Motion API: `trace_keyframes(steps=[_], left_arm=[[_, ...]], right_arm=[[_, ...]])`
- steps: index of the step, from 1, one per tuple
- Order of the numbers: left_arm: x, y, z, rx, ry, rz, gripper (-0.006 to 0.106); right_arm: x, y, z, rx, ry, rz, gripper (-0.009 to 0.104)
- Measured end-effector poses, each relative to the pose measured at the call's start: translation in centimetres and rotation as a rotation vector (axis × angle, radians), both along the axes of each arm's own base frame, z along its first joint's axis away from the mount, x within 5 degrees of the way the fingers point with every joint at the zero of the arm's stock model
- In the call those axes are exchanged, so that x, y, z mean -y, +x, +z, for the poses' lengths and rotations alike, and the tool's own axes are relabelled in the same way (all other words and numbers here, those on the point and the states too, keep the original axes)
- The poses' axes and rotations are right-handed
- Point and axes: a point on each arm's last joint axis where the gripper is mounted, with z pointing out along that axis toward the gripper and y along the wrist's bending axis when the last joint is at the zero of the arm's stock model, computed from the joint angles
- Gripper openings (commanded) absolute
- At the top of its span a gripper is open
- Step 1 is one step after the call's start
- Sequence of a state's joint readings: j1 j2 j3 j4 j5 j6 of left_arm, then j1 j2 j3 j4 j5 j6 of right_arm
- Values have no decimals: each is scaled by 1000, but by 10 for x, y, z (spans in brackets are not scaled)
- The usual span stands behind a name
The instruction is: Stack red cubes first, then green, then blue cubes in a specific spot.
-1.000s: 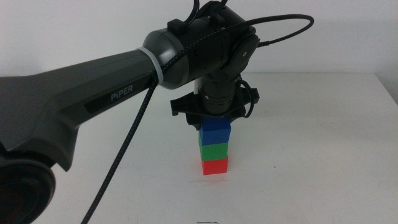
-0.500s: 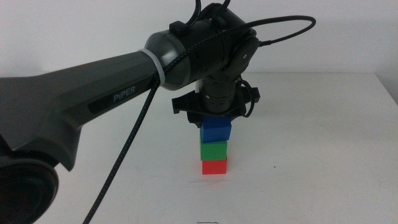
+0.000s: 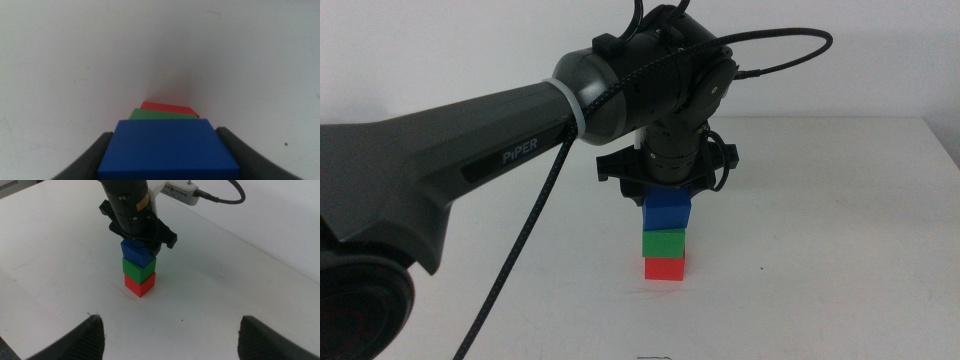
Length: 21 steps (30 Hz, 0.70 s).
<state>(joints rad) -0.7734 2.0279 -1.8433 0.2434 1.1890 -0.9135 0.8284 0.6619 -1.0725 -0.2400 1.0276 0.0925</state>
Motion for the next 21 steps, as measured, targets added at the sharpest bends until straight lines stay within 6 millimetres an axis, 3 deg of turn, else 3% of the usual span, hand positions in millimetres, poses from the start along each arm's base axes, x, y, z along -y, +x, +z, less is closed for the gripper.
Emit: trace_keyframes(steps=[17,21], left_arm=[[2,-1,0,-10,16,-91,68],[2,-1,-1,-12,23,-120,74]], right_arm=[[0,0,0,0,0,0,94],[0,0,0,0,0,0,94]])
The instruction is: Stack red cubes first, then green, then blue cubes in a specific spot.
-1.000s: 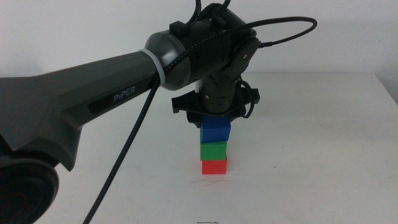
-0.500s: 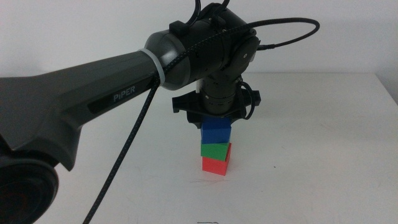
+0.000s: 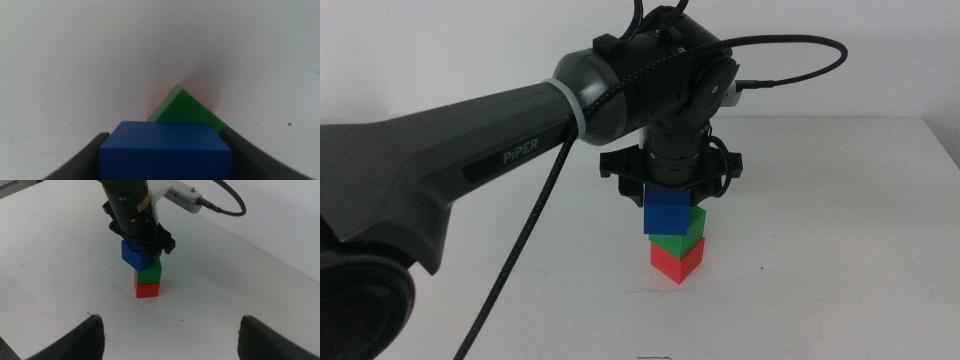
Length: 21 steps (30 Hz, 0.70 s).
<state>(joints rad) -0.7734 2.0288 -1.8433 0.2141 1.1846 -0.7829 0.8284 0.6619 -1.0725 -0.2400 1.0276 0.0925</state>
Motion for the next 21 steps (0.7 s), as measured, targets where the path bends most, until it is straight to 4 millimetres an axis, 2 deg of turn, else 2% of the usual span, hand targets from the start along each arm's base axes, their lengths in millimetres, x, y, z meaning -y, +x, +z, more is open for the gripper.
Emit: trace_keyframes(steps=[10,15,18,21], left_arm=[[1,-3,3,-8,-6,-78,74],[0,-7,11,-14,-4,-155,82],[-7,-13,27,-1,4,-162,89],[-17,-19,51,60,11,-187,93]], right_arm=[[0,0,0,0,0,0,94],[0,0,0,0,0,0,94],[0,0,0,0,0,0,94],[0,0,0,0,0,0,94]])
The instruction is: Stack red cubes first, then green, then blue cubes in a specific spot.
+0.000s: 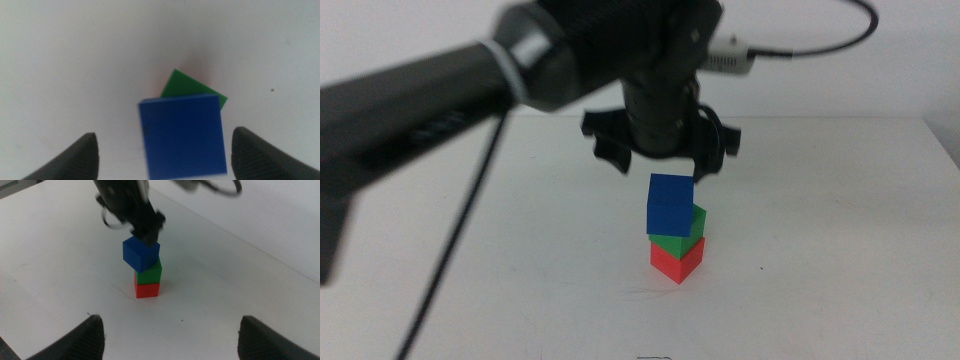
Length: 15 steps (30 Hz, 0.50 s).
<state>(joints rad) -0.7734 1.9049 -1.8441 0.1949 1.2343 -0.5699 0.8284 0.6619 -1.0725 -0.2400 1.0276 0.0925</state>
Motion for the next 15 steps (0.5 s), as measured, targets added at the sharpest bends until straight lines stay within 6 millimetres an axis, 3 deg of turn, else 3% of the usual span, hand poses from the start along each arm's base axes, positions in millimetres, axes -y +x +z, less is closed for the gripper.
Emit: trace_keyframes(steps=[7,15], left_arm=[[-28,-24,62,146,-28,-83,92],[-80,-68,137,367,-44,-155,92]], right_arm=[[0,0,0,0,0,0,94],[0,0,0,0,0,0,94]])
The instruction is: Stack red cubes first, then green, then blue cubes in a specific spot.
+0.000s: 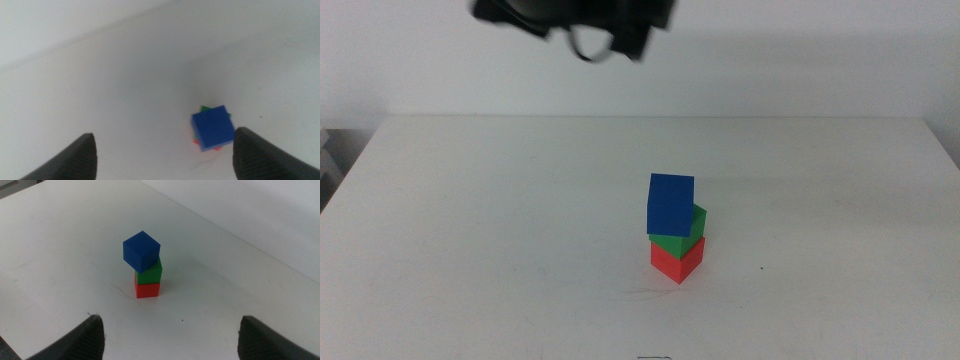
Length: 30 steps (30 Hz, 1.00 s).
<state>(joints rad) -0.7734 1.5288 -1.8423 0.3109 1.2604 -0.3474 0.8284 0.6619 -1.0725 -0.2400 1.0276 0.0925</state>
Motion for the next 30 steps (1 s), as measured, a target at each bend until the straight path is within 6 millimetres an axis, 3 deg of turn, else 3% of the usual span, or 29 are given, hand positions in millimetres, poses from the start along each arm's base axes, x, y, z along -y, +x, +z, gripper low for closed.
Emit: trace_keyframes(steps=[5,9,13,18,23,30], left_arm=[[-30,-25,30,121,22,-38,92],[-65,-40,34,152,37,20,92],[-119,-59,21,112,16,165,92],[-179,-105,-12,67,-26,377,92],[-203,-147,-31,148,-28,487,92],[-208,-183,-33,242,-63,499,92]], right_arm=[[0,0,0,0,0,0,94],[0,0,0,1,0,0,94],[0,0,0,3,-1,-2,94],[1,0,0,8,-2,-4,94],[1,0,0,9,-4,-5,94],[1,0,1,10,-4,-6,94]])
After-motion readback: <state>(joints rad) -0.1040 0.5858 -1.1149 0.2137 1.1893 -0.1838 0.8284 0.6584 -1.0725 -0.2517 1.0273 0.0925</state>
